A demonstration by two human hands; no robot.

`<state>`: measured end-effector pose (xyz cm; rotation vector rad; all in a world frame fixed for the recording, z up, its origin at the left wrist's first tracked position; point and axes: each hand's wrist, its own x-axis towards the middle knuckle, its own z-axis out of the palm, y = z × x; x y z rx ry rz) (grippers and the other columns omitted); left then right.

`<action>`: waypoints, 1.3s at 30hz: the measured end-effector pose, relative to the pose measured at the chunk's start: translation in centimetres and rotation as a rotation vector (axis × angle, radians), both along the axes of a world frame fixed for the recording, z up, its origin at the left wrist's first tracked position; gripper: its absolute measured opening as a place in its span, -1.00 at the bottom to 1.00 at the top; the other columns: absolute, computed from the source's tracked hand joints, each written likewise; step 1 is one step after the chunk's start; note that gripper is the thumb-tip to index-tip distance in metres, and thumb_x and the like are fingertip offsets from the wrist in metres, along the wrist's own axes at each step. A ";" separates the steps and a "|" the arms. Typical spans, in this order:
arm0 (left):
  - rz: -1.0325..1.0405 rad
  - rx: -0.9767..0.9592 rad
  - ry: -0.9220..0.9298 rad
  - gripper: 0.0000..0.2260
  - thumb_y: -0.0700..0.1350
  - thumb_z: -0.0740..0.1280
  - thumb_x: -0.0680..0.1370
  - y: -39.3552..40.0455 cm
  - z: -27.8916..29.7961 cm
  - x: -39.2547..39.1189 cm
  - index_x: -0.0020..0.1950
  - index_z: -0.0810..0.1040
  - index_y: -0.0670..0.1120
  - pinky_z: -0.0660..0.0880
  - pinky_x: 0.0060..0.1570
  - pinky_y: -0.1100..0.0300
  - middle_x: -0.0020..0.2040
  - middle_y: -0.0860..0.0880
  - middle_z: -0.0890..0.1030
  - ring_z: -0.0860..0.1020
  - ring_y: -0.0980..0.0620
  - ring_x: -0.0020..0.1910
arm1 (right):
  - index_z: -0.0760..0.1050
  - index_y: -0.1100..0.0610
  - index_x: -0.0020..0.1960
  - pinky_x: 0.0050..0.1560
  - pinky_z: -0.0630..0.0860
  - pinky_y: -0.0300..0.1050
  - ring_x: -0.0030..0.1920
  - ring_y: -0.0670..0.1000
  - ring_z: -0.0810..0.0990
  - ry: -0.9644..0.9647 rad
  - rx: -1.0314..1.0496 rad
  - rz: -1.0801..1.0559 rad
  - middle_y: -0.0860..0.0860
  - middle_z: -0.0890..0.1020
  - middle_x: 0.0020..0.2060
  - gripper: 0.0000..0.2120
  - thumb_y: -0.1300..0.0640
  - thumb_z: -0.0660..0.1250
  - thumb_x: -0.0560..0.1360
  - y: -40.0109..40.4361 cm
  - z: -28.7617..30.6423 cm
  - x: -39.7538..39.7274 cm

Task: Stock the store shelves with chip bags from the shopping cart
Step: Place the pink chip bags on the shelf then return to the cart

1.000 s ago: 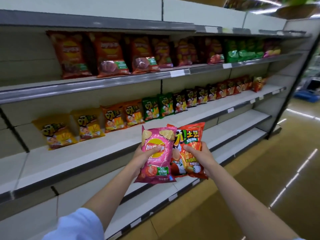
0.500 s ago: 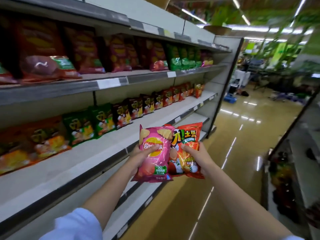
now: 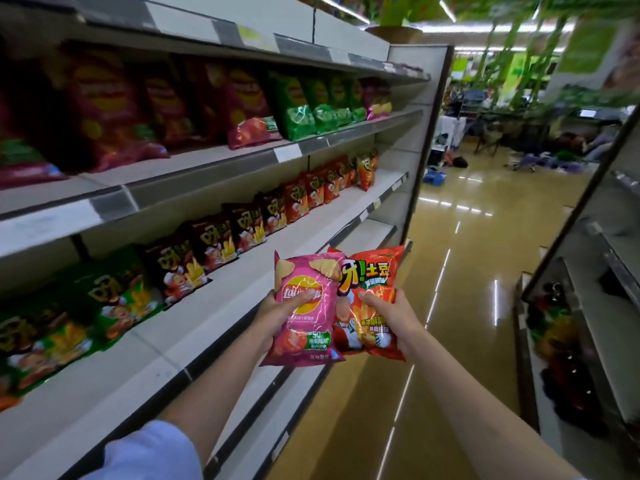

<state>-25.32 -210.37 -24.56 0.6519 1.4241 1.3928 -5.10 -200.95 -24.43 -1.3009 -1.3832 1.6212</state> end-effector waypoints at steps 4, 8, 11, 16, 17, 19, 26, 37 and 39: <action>0.032 -0.001 0.008 -0.26 0.13 0.58 0.12 5.8 -0.3 0.4 0.24 0.45 -0.01 0.59 0.03 -0.14 0.03 -0.13 0.67 0.67 -0.14 -0.04 | 0.24 0.05 0.36 0.05 0.61 0.18 -0.01 0.16 0.66 -0.001 -0.003 0.031 0.12 0.59 0.11 -0.30 -0.04 0.52 0.37 6.6 -0.7 0.0; 0.085 0.020 0.026 -0.24 0.13 0.60 0.12 12.2 0.2 1.5 0.25 0.45 -0.02 0.58 0.05 -0.16 0.03 -0.14 0.68 0.67 -0.15 -0.04 | 0.27 0.06 0.33 0.00 0.63 0.10 -0.01 0.13 0.66 -0.002 0.032 0.082 0.09 0.60 0.09 -0.36 -0.04 0.50 0.39 13.7 -0.1 0.7; 0.122 0.024 0.024 -0.23 0.14 0.63 0.10 16.7 0.9 2.6 0.23 0.47 -0.02 0.57 0.05 -0.19 0.02 -0.13 0.69 0.67 -0.16 -0.04 | 0.28 0.06 0.30 -0.10 0.64 0.02 -0.05 0.11 0.67 -0.004 0.044 0.109 0.09 0.60 0.06 -0.40 -0.04 0.50 0.40 18.4 1.2 1.7; 0.151 0.022 0.025 -0.24 0.11 0.64 0.11 24.5 1.4 5.5 0.23 0.47 -0.04 0.57 0.04 -0.20 0.01 -0.14 0.69 0.68 -0.18 -0.05 | 0.28 0.08 0.30 -0.12 0.64 0.01 -0.03 0.12 0.66 0.020 0.044 0.143 0.10 0.60 0.07 -0.39 -0.01 0.51 0.40 26.5 1.9 4.1; 0.158 0.017 0.028 -0.24 0.11 0.64 0.12 25.7 1.4 5.9 0.23 0.47 -0.04 0.57 0.04 -0.20 0.01 -0.14 0.69 0.68 -0.18 -0.05 | 0.28 0.08 0.30 -0.12 0.63 0.01 -0.03 0.12 0.66 0.021 0.035 0.149 0.10 0.60 0.07 -0.39 -0.01 0.51 0.40 27.8 1.9 4.4; 0.165 0.010 0.037 -0.27 0.10 0.62 0.14 27.7 1.3 6.5 0.23 0.48 -0.04 0.57 0.04 -0.20 0.01 -0.14 0.69 0.68 -0.17 -0.05 | 0.28 0.08 0.30 -0.15 0.62 -0.02 -0.03 0.12 0.66 0.024 0.023 0.160 0.10 0.60 0.08 -0.40 -0.01 0.50 0.40 30.0 1.7 4.9; 0.143 -0.052 0.075 -0.13 0.19 0.65 0.02 34.8 0.0 7.3 0.25 0.47 -0.04 0.58 0.03 -0.18 0.02 -0.14 0.69 0.68 -0.16 -0.05 | 0.27 0.07 0.31 -0.19 0.62 -0.05 -0.03 0.11 0.66 0.033 -0.018 0.167 0.09 0.60 0.07 -0.38 -0.01 0.51 0.39 37.3 -0.5 6.0; 0.134 -0.016 0.015 -0.27 0.14 0.59 0.14 52.0 -2.6 6.4 0.25 0.46 -0.01 0.60 0.01 -0.15 0.03 -0.12 0.68 0.68 -0.14 -0.06 | 0.26 0.05 0.29 -0.12 0.61 -0.02 -0.02 0.11 0.65 -0.028 0.031 0.157 0.09 0.59 0.08 -0.39 -0.03 0.51 0.39 54.1 -1.0 5.2; 0.176 -0.003 -0.003 -0.26 0.15 0.59 0.13 55.1 -2.6 5.2 0.24 0.47 -0.03 0.60 0.01 -0.14 0.02 -0.12 0.69 0.68 -0.15 -0.06 | 0.27 0.07 0.29 -0.07 0.62 0.03 -0.02 0.12 0.65 -0.044 0.044 0.183 0.10 0.60 0.08 -0.39 -0.02 0.51 0.39 57.8 -0.5 3.6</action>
